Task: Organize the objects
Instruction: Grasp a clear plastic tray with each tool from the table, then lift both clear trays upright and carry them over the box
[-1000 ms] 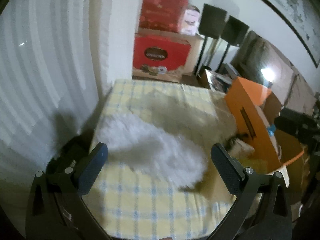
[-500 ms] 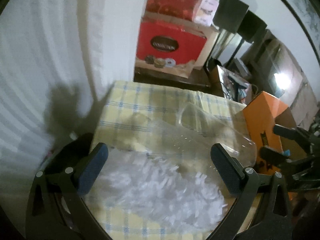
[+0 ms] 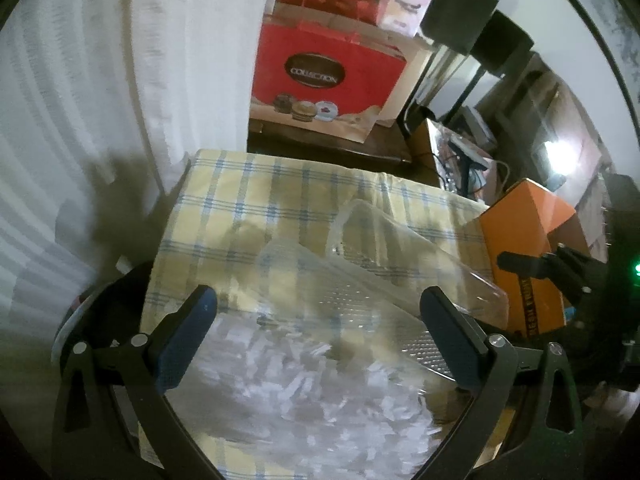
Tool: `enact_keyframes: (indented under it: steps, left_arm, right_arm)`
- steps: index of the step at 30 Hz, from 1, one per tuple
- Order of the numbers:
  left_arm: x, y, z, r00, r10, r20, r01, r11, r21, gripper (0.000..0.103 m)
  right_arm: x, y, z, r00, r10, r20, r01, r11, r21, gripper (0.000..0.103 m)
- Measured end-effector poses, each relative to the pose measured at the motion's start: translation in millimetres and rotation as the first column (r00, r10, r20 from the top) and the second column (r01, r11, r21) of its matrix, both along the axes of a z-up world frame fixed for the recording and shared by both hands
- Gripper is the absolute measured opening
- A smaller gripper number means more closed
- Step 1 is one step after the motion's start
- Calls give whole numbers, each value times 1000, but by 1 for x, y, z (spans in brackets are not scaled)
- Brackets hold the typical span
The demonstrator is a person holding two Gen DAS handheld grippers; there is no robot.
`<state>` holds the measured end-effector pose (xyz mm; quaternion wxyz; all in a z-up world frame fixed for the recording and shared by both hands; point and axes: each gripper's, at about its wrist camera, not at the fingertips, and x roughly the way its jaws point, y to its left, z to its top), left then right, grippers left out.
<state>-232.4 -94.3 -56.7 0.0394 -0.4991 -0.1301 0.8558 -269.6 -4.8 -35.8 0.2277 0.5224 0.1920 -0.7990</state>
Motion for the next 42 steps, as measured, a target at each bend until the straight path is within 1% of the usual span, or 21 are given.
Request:
enact_keyframes:
  steps: [2,4,6,8,10,11,13,16,19,22,24,25,27,29,33,36,38,39,40,41,42]
  left_arm:
    - [-1,3,1,1000,-9,7,9,1000,0,96]
    - [-1,8,2,1000,-15,10,15,1000,-1,95]
    - [-2,11,1,1000,-18,17,18,1000,-1,95]
    - [-4,14,-1,999,-20,31,19,1000,5,95]
    - [-5,16,-3,999,-18,44,18,1000,19,95]
    - [-5,16,-3,999,-17,47,16,1000,24,95]
    - [-6,18,-4,998,-16,58,14,999,42,95]
    - [-7,21,-7,997,1,78,-5,999,50,95]
    - [-11,23,-10,994,10,112,-18,997,78,95]
    - [-15,26,-14,990,22,138,-33,996,81,95]
    - [-19,29,-18,988,21,151,-31,997,65,95]
    - [-22,33,-20,987,21,162,-30,998,54,94]
    - [-27,35,-25,983,26,181,-36,998,53,92]
    - [-32,36,-32,978,33,204,-44,998,50,91]
    - [-43,37,-49,968,56,247,-68,997,42,91]
    - [-51,41,-62,960,70,273,-76,997,12,91]
    - [-54,48,-66,960,75,268,-67,997,-38,91]
    - [-55,53,-67,963,70,261,-52,996,-77,90]
    - [-56,58,-68,964,66,257,-41,994,-104,86]
    - [-56,61,-67,966,67,248,-34,990,-135,77]
    - [-56,65,-66,970,66,235,-27,986,-164,73]
  right_arm:
    - [-5,0,-5,1000,-5,22,5,1000,5,90]
    - [-9,0,-10,999,-11,47,12,1000,-6,90]
    - [-10,-3,-17,999,-13,52,12,1000,19,90]
    - [-12,-6,-23,998,-14,64,12,999,33,87]
    - [-13,-6,-26,997,-30,72,27,999,42,76]
    - [-13,-5,-26,997,-37,68,34,998,44,74]
    - [-14,-2,-25,996,-55,71,53,998,32,65]
    - [-18,8,-20,991,-104,81,105,994,-11,60]
    - [-22,19,-14,982,-163,96,169,983,-67,58]
    - [-23,32,-3,972,-204,116,221,963,-156,57]
    - [-21,38,7,969,-211,129,235,948,-214,57]
    - [-19,38,11,969,-211,126,235,945,-227,55]
    - [-16,40,19,971,-217,98,234,944,-231,55]
    - [-14,43,23,969,-220,111,242,936,-256,55]
    - [-10,50,32,965,-240,103,260,921,-289,55]
    - [-6,58,40,963,-247,109,269,903,-334,55]
    - [-2,61,44,963,-248,105,269,901,-341,55]
    - [-1,62,45,963,-249,102,269,900,-342,55]
    - [-1,64,46,963,-250,101,269,900,-343,55]
    - [0,64,46,963,-250,99,268,900,-343,55]
    - [2,66,47,963,-250,97,268,900,-344,55]
